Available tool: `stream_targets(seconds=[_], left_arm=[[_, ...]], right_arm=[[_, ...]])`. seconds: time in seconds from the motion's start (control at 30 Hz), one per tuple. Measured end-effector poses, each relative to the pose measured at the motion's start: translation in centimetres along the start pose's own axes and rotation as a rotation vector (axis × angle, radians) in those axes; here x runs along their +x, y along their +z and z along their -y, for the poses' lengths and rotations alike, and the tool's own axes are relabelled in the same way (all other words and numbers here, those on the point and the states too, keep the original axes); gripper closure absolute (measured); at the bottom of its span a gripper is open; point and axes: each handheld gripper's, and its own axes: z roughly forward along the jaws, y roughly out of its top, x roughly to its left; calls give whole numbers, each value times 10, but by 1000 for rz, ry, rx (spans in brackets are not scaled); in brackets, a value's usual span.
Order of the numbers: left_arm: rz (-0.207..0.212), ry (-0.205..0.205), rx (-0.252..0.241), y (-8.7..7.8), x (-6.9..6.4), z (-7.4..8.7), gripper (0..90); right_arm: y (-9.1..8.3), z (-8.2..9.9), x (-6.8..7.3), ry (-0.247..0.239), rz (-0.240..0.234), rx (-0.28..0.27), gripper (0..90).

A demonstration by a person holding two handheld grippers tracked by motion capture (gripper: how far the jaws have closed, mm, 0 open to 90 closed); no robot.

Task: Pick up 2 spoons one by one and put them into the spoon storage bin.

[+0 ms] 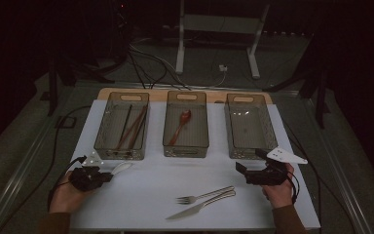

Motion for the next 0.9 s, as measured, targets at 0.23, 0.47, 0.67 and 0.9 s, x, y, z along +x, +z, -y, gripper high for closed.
stream_targets(seconds=[0.23, 0.47, 0.67, 0.9], left_arm=[[5, -20, -16, 1, -1, -2, 872], [20, -39, -54, -4, -3, -7, 872], [31, -42, -90, -9, -6, -16, 871], [30, -35, -126, -15, -14, -32, 871]], right_arm=[[-2, 0, -2, 7, 3, -4, 0], [-2, 0, -1, 7, 3, -4, 0], [-2, 0, -2, 8, 3, -6, 0], [-2, 0, -2, 11, 2, -7, 0]])
